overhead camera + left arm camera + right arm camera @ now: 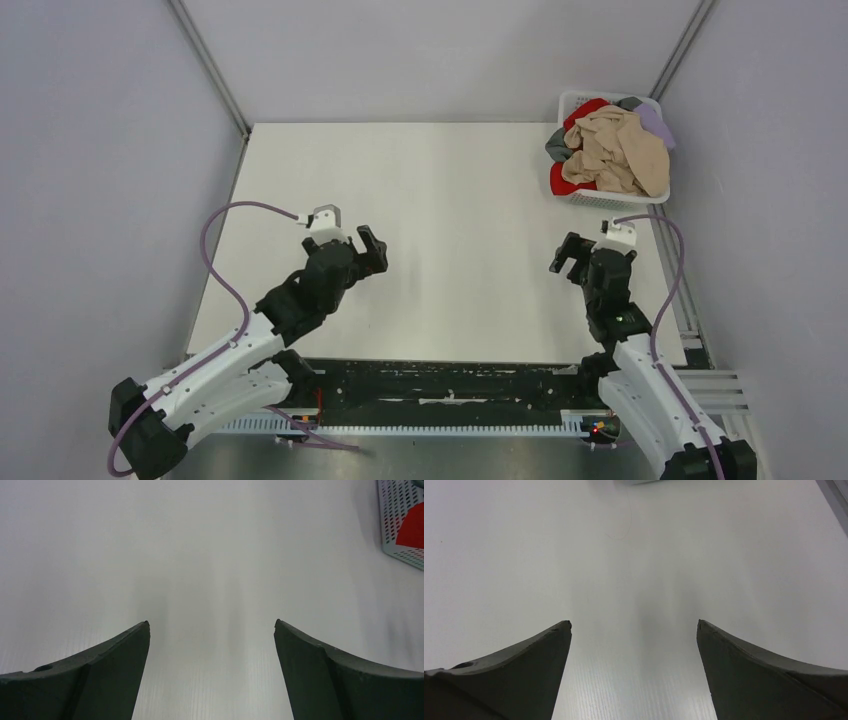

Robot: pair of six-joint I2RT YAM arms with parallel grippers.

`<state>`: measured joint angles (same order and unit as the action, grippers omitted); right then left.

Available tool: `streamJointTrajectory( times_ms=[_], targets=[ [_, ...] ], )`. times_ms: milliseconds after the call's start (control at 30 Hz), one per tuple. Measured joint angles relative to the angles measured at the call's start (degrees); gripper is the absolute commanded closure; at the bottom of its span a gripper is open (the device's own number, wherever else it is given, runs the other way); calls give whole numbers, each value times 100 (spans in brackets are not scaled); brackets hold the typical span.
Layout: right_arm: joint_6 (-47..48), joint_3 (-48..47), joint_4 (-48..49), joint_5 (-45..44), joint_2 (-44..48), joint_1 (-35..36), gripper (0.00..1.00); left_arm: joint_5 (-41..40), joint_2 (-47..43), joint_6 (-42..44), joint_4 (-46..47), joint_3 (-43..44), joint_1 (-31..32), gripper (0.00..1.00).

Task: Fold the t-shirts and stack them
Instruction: Grab crumpled tshirt from bin with the right arm

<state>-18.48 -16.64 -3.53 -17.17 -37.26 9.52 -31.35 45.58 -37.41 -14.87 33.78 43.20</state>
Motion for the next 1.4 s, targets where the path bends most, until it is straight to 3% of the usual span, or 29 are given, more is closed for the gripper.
streamJointTrajectory(
  times_ms=[167, 333, 533, 767, 1033, 1133, 1200, 1267, 1400],
  targets=[
    [7, -103, 107, -31, -293, 2, 2, -11, 0, 2, 50, 0, 0, 0],
    [101, -990, 212, -282, -1222, 0, 2, -50, 0, 7, 166, -4, 0, 0],
    [446, -3001, 295, -691, -3084, -232, 2, -133, 33, 63, 308, -44, 0, 0],
    [844, -5928, -79, -649, -5401, -964, 2, -227, 70, 66, 334, -44, 0, 0],
    [1147, -7901, -538, -304, -7270, -1862, 3, -280, 120, 66, 341, -44, 0, 0],
    [1215, -8181, -688, -205, -7711, -1982, 14, -275, 201, 66, 341, -44, 0, 0],
    [1263, -8255, -739, -151, -7901, -2015, 32, -273, 234, 66, 341, -44, 0, 0],
    [1338, -8343, -765, -66, -8074, -2041, 42, -269, 254, 66, 341, -44, 0, 0],
    [1408, -8494, -802, 131, -8196, -2072, 90, -251, 271, 66, 341, -44, 0, 0]
  ],
)
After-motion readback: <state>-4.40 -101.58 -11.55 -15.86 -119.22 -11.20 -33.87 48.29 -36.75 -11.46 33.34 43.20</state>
